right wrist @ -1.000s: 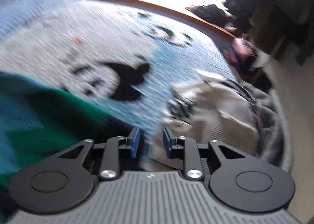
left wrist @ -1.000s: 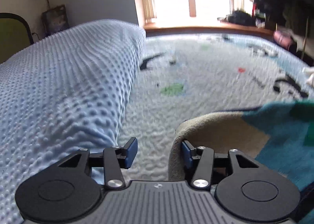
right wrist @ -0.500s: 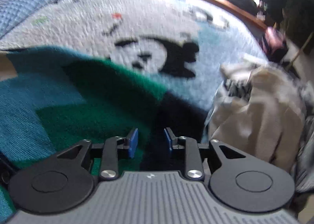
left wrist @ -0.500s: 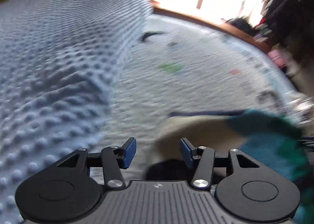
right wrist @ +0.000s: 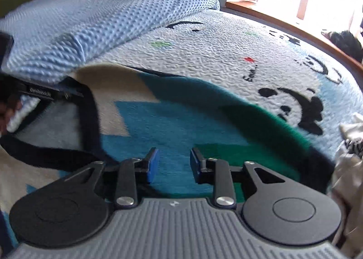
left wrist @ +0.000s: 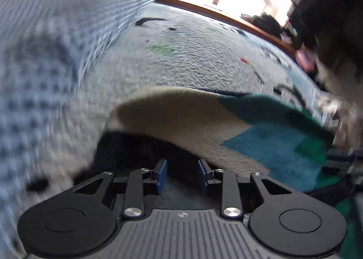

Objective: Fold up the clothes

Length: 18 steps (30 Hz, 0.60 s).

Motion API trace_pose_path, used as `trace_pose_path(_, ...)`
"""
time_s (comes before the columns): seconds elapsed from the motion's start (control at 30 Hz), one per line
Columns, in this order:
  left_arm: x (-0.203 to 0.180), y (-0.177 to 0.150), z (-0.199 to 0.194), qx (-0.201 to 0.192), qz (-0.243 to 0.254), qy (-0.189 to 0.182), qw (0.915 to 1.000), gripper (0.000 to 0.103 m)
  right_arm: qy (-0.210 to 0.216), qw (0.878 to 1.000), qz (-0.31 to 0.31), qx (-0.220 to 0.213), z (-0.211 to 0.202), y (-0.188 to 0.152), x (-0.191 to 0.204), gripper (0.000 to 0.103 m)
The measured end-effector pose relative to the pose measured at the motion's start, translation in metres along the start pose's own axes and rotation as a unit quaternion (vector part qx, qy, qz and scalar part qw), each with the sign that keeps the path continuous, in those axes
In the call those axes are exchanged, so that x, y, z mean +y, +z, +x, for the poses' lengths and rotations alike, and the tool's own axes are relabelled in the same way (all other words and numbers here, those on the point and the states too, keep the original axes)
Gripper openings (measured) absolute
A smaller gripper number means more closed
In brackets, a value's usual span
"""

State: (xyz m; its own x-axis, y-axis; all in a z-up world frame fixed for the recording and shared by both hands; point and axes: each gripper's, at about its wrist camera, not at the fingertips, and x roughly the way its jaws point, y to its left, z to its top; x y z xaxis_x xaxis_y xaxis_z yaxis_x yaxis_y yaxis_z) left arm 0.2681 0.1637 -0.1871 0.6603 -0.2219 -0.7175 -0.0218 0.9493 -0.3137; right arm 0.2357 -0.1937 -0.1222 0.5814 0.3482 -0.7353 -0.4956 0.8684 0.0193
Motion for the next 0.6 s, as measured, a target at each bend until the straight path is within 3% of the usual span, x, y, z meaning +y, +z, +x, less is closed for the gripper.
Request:
trace_pose_path(0.27, -0.012, -0.007, 0.022, -0.021, -0.117, 0.058, 0.9912, 0.067, -0.009, 1.0, -0.01, 0.021, 0.01, -0.009, 0.018, 0.032)
trace_pose_path(0.43, -0.012, 0.003, 0.033, -0.042, -0.155, 0.085, 0.9833, 0.067, -0.015, 1.0, -0.001, 0.023, 0.006, -0.011, 0.01, 0.033)
trace_pose_path(0.47, -0.007, 0.004, 0.033, -0.05, -0.173, 0.083, 0.9803, 0.062, -0.016, 1.0, 0.0, 0.024, 0.005, -0.013, 0.007, 0.033)
trace_pose_path(0.57, 0.004, 0.002, 0.032, -0.046, -0.204, 0.116, 0.971, 0.008, -0.037, 0.999, 0.015, 0.024, -0.001, -0.016, -0.008, 0.033)
trace_pose_path(0.6, 0.007, 0.001, 0.028, -0.043, -0.209, 0.103, 0.9715, 0.003, -0.042, 0.998, 0.029, 0.025, -0.004, -0.018, -0.017, 0.033)
